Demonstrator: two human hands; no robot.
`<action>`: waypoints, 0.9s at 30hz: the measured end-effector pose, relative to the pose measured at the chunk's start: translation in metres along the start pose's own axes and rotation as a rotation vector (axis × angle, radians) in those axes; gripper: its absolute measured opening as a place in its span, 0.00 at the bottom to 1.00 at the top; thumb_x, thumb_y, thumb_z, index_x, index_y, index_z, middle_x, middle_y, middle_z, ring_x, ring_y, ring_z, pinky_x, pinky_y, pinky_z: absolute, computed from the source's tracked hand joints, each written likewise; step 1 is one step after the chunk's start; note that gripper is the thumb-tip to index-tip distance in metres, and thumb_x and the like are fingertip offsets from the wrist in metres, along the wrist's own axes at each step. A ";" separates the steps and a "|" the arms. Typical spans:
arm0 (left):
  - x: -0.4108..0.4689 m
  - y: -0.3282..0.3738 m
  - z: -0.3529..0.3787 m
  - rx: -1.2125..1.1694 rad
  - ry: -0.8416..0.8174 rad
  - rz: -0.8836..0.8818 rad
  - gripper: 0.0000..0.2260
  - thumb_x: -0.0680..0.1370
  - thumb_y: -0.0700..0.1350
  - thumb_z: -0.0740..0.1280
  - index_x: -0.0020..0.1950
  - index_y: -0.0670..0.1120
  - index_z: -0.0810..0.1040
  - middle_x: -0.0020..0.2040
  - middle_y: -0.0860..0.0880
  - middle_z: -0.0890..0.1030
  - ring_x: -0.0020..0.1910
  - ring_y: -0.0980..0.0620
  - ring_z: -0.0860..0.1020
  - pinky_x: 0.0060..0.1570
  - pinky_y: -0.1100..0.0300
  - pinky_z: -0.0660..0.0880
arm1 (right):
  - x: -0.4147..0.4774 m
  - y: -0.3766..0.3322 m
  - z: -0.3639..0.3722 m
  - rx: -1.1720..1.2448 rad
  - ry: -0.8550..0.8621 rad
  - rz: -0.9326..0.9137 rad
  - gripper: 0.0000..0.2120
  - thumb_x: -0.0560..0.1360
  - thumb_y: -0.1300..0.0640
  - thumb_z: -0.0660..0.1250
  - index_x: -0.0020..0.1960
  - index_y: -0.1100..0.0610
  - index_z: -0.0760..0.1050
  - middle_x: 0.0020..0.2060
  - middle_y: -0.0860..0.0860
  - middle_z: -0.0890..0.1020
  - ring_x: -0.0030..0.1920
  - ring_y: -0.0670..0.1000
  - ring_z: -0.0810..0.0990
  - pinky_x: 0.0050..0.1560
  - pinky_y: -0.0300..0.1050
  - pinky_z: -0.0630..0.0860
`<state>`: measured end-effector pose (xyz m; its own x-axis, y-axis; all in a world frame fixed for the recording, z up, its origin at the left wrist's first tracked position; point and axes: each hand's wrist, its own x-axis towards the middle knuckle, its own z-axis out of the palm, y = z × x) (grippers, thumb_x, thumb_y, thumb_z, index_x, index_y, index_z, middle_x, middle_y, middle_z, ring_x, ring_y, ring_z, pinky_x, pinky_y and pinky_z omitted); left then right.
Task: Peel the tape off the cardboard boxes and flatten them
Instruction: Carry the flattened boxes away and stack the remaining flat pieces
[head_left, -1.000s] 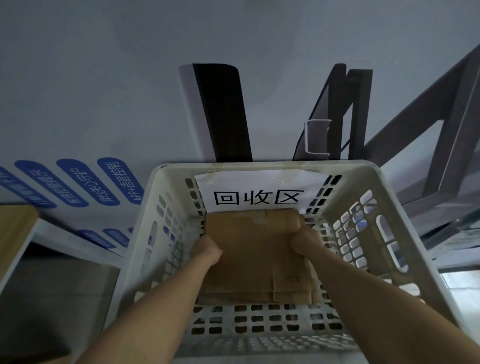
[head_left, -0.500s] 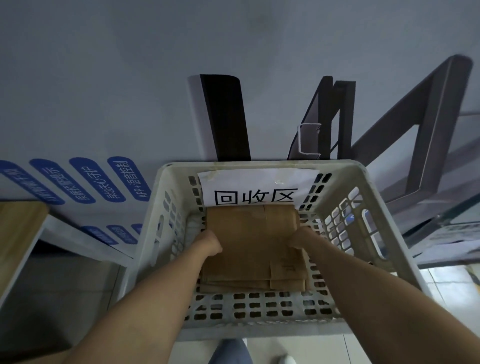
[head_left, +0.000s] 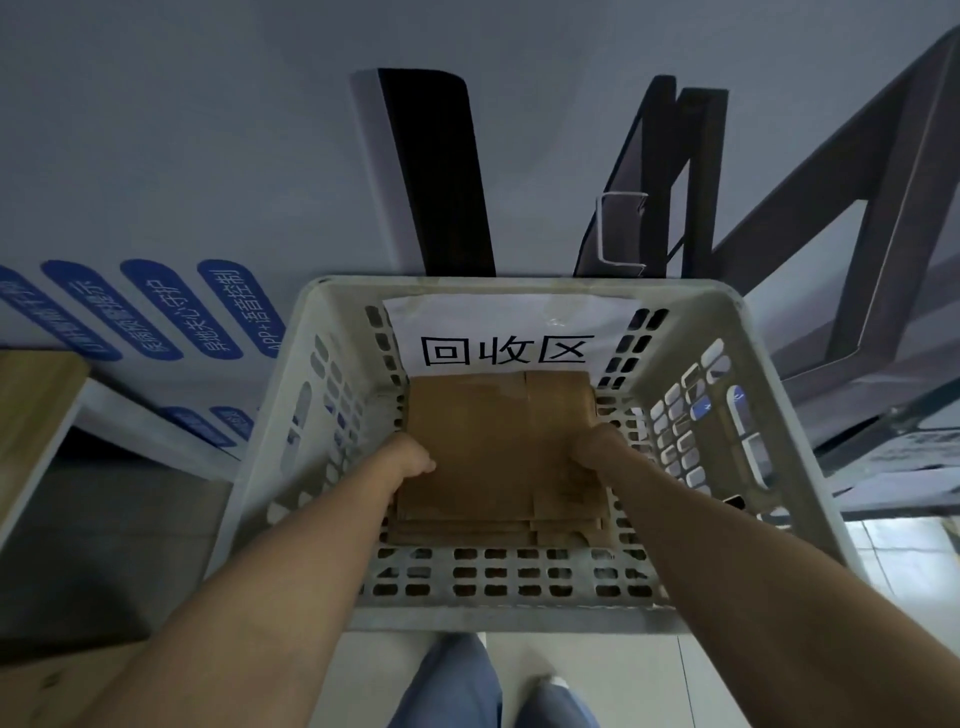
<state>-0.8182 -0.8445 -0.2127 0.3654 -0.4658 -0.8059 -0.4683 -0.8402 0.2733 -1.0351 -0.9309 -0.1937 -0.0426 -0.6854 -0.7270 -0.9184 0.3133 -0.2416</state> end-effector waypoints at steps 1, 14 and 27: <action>-0.003 0.003 -0.003 0.072 0.021 0.022 0.13 0.79 0.42 0.64 0.62 0.38 0.71 0.56 0.41 0.74 0.60 0.45 0.73 0.51 0.58 0.72 | 0.000 -0.003 -0.001 -0.102 -0.007 -0.007 0.14 0.80 0.61 0.57 0.64 0.63 0.71 0.61 0.56 0.76 0.60 0.55 0.76 0.45 0.38 0.72; -0.178 0.069 -0.078 0.206 0.651 0.532 0.09 0.80 0.43 0.62 0.58 0.42 0.75 0.53 0.46 0.77 0.49 0.49 0.76 0.46 0.57 0.72 | -0.163 -0.094 -0.097 -0.591 0.374 -0.712 0.11 0.77 0.59 0.62 0.58 0.59 0.71 0.56 0.57 0.76 0.56 0.58 0.74 0.53 0.49 0.70; -0.416 -0.043 -0.168 0.533 1.419 0.449 0.14 0.77 0.47 0.64 0.61 0.43 0.73 0.56 0.44 0.77 0.55 0.42 0.75 0.55 0.52 0.68 | -0.402 -0.159 -0.126 -0.585 0.909 -1.309 0.22 0.75 0.48 0.67 0.62 0.60 0.68 0.59 0.58 0.73 0.60 0.60 0.71 0.60 0.53 0.68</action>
<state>-0.8148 -0.6615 0.1994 0.4063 -0.7664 0.4976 -0.8467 -0.5205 -0.1103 -0.9214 -0.7882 0.2174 0.8021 -0.4620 0.3784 -0.5213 -0.8508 0.0665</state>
